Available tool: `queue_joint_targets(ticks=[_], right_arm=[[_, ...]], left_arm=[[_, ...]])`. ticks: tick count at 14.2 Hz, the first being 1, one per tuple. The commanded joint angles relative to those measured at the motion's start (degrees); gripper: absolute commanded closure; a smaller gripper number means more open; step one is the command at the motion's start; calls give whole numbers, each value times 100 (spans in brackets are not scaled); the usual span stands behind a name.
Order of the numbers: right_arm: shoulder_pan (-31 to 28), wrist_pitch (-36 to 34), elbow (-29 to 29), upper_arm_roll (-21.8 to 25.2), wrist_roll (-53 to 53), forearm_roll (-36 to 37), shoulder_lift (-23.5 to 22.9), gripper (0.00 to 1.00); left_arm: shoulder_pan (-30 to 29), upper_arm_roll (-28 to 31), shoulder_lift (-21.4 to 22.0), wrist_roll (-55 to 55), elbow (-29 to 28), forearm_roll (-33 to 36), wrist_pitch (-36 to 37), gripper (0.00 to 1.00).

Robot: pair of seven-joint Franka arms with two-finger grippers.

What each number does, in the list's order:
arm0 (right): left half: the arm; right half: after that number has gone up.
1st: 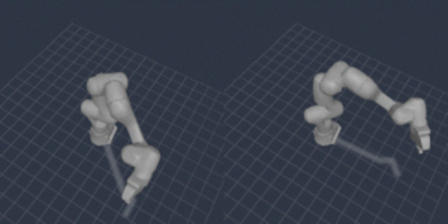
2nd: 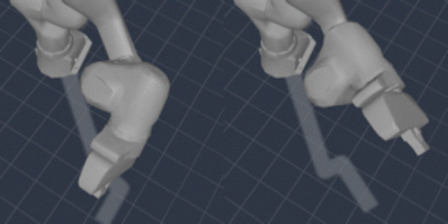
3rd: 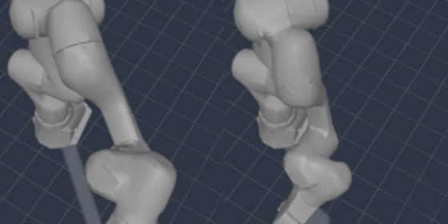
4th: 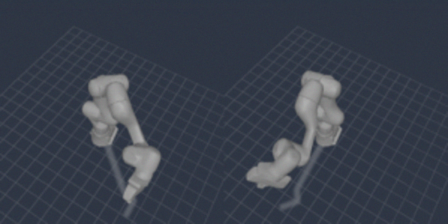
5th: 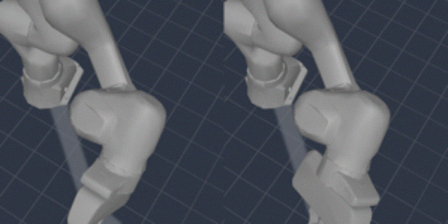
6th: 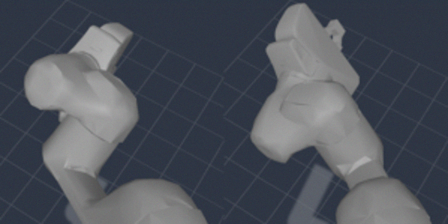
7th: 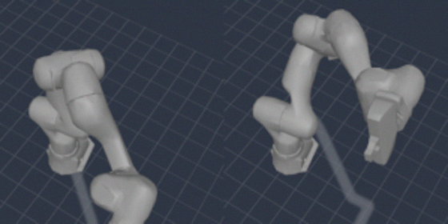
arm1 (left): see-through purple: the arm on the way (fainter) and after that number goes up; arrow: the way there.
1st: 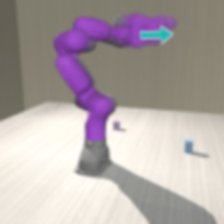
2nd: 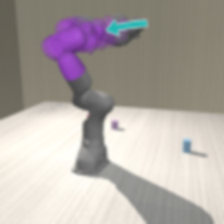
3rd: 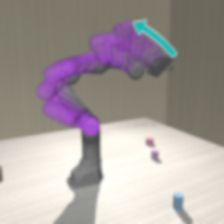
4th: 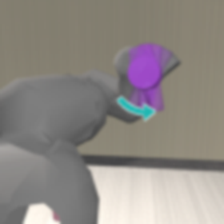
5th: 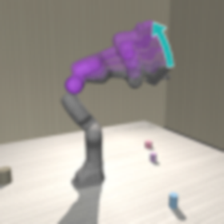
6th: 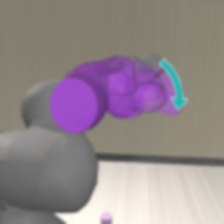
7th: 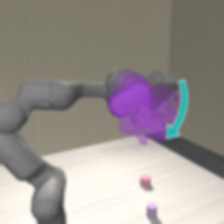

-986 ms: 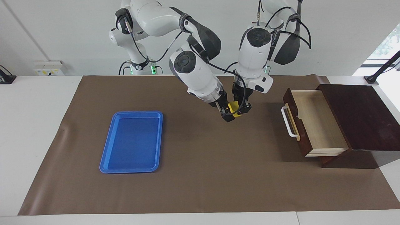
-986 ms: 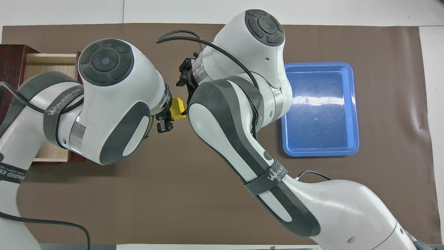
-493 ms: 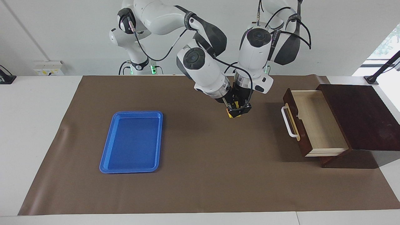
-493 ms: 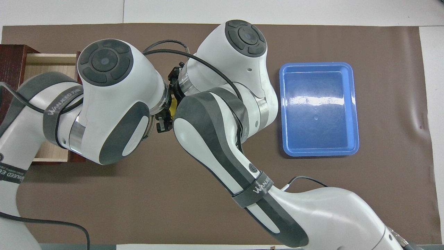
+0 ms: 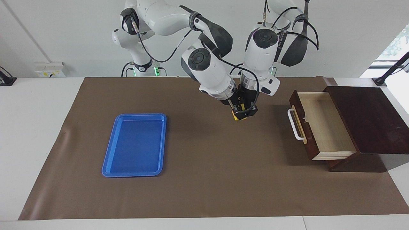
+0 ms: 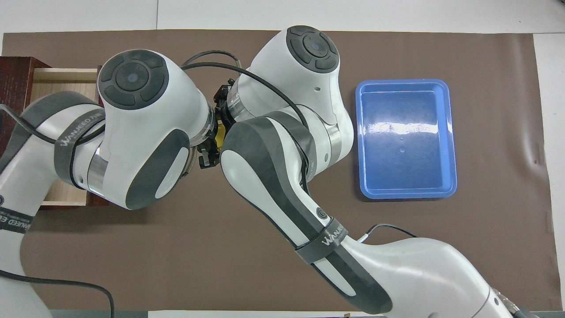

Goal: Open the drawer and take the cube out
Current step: 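Close the right gripper on the cube and open the left gripper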

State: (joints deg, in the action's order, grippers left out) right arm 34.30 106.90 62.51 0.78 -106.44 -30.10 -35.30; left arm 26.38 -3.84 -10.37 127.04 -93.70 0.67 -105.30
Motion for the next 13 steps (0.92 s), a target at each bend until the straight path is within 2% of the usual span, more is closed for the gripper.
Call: queue_joint_targets(ticks=[1, 8, 10, 13], right_arm=[[7, 94, 15, 37, -70, -4, -39, 16], [16, 279, 270, 45, -35, 22, 31, 16], [16, 287, 270, 45, -44, 22, 32, 20], [24, 279, 270, 45, -53, 22, 40, 64]], left_arm=[[-2, 6, 140, 5, -175, -58, -105, 100], [-2, 6, 149, 5, -202, -58, -105, 100], [-2, 6, 149, 5, -202, -50, -105, 100], [-10, 6, 149, 5, -202, -58, -105, 100]])
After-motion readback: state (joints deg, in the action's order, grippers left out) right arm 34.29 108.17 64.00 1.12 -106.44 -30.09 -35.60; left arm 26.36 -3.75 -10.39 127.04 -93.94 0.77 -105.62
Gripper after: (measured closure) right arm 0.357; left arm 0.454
